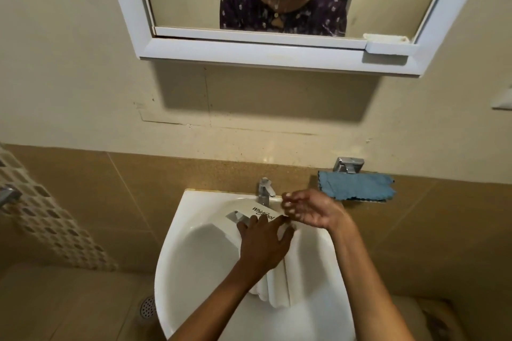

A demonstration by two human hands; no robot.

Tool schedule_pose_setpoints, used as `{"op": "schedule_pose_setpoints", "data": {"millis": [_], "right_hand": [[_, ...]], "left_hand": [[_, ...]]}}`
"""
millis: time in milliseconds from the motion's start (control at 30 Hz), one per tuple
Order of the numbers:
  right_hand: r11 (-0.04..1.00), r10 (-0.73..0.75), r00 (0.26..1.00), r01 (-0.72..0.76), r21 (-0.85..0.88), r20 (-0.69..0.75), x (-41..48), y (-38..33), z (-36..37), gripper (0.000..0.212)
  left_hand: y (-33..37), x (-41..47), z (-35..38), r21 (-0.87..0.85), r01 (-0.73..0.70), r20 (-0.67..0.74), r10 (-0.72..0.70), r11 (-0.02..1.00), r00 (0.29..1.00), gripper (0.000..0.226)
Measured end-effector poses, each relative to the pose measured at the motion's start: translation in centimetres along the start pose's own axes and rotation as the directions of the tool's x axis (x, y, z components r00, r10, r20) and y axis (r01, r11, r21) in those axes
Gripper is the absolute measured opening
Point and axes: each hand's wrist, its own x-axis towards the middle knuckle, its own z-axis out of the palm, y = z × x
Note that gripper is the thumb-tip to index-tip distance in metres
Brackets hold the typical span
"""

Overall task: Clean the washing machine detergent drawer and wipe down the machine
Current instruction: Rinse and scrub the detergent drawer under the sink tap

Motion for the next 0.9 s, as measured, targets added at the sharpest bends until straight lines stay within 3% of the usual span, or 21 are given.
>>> {"op": "schedule_pose_setpoints", "data": {"millis": [67,167,267,333,433,600,667,733,800,900], "right_hand": [[0.935,0.014,0.996,-0.043,-0.351,-0.083,-0.2,-1.3,2.1,0.026],[0.759,-0.059,0.982,-0.073,-0.647,-0.18,-0.4,-2.3,3.8,0.033],[0.509,-0.172,0.924,-0.214,-0.834,-0.342,-0.4,-1.4,3.3,0.024],[0.446,-0.144,0.899,-0.314,-0.838,-0.414,-0.1,0.6,2.8,0.032],[0.646,0.021,0.898,-0.348,-0.68,-0.439,0.6,3.7,2.6,0.046],[0.876,0.006,0.929,-0.184,-0.447,-0.37,0.9,5.3,2.3,0.043],[0.901,0.052,0.94,-0.19,-0.39,-0.338,0.5,5.1,2.4,0.037],[0.908,0.081,0.948,-0.198,-0.369,-0.309,0.2,4.8,2.5,0.031],[0.92,0.074,0.961,-0.169,-0.354,-0.267,0.1,4.4,2.3,0.031],[0.935,0.045,0.982,-0.106,-0.339,-0.185,0.1,4.1,1.9,0.021]], "left_hand": [[0.0,0.0,-0.3,0.006,-0.025,0.045,0.025,1.0,0.999,0.086],[-0.7,0.5,-0.2,-0.094,-0.048,0.133,0.061,0.994,0.989,0.046],[-2.2,1.5,-0.4,-0.309,0.008,0.128,0.033,0.951,0.991,0.036],[-3.2,2.0,-0.5,-0.406,0.061,0.105,-0.02,0.912,0.994,0.033],[-3.4,2.1,-0.2,-0.473,0.073,0.049,-0.057,0.878,0.997,0.025],[-4.1,2.4,-0.4,-0.499,0.124,0.005,-0.141,0.858,0.99,0.019],[-5.4,2.9,-1.2,-0.39,0.2,-0.06,-0.241,0.899,0.969,0.022],[-7.0,3.5,-2.2,-0.213,0.305,-0.083,-0.328,0.928,0.941,0.042],[-8.7,4.0,-3.2,-0.111,0.395,0.0,-0.397,0.912,0.918,0.058],[-10.3,4.3,-4.5,-0.185,0.414,0.19,-0.38,0.892,0.905,0.062]]}}
